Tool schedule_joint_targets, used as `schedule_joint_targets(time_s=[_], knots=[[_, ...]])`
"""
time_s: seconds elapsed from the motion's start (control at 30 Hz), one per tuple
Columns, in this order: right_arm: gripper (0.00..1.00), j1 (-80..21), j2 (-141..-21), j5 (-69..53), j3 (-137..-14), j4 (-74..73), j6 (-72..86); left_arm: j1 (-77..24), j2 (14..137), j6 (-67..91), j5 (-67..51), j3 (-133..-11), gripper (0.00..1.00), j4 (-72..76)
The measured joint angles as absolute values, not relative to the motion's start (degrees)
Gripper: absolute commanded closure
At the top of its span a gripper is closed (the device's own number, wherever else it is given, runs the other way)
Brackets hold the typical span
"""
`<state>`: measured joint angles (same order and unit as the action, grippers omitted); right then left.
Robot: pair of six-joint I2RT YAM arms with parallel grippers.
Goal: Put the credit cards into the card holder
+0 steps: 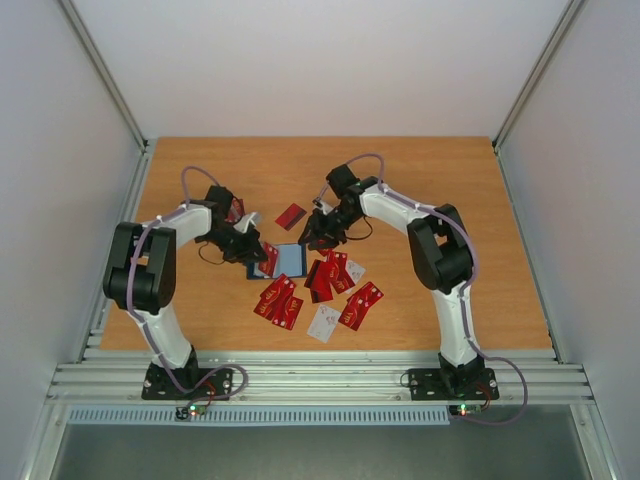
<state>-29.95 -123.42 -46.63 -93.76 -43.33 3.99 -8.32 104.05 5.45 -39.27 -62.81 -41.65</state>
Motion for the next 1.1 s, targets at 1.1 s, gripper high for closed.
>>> schedule_joint_targets(time_s=[1.1], knots=[[0.74,-30.83,-133.23,-47.11,-99.57,-43.38,4.23,-8.71,105.71,3.66,-42.11,-62.46,1.0,-40.4]])
